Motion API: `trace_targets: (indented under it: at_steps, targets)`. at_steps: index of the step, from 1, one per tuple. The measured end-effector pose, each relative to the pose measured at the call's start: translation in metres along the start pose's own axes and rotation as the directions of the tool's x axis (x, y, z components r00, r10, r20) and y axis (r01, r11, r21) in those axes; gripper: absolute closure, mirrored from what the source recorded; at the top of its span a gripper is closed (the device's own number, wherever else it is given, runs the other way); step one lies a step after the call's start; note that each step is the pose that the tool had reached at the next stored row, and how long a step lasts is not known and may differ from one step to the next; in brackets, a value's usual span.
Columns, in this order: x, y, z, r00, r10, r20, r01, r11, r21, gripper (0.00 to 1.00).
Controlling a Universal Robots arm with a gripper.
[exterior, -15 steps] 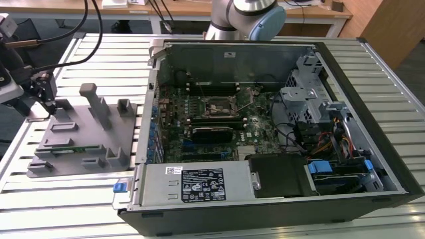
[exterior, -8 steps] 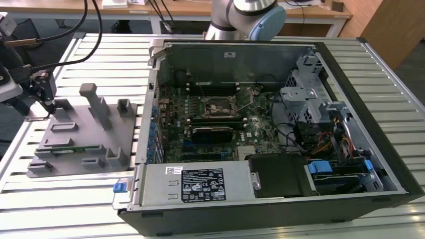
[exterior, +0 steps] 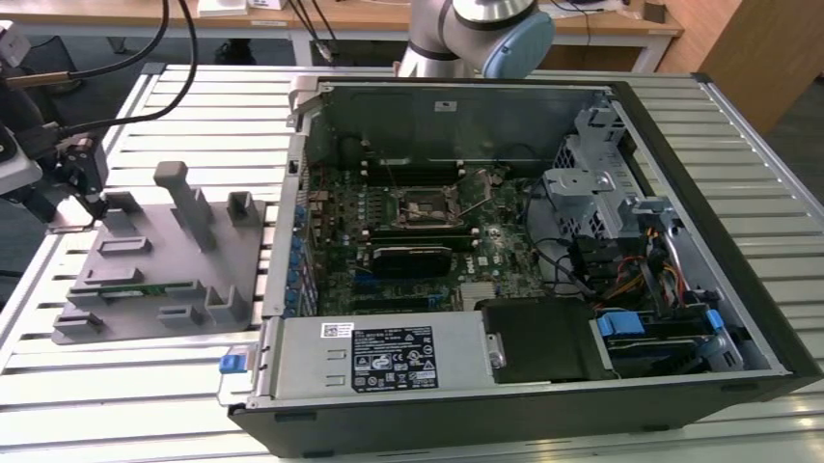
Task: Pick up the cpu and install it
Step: 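Pick up the cpu and move it towards the insertion slot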
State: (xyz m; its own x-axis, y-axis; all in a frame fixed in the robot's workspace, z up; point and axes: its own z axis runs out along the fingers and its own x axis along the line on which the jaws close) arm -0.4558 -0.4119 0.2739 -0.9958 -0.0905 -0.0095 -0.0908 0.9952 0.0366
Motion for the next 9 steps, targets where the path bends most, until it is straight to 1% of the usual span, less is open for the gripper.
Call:
trace_targets:
  at_steps: [9]
  targets:
    - [0.0, 0.0001, -0.0031, 1.0, 0.0, -0.0001, 0.0, 1.0, 0.0001, 0.47]
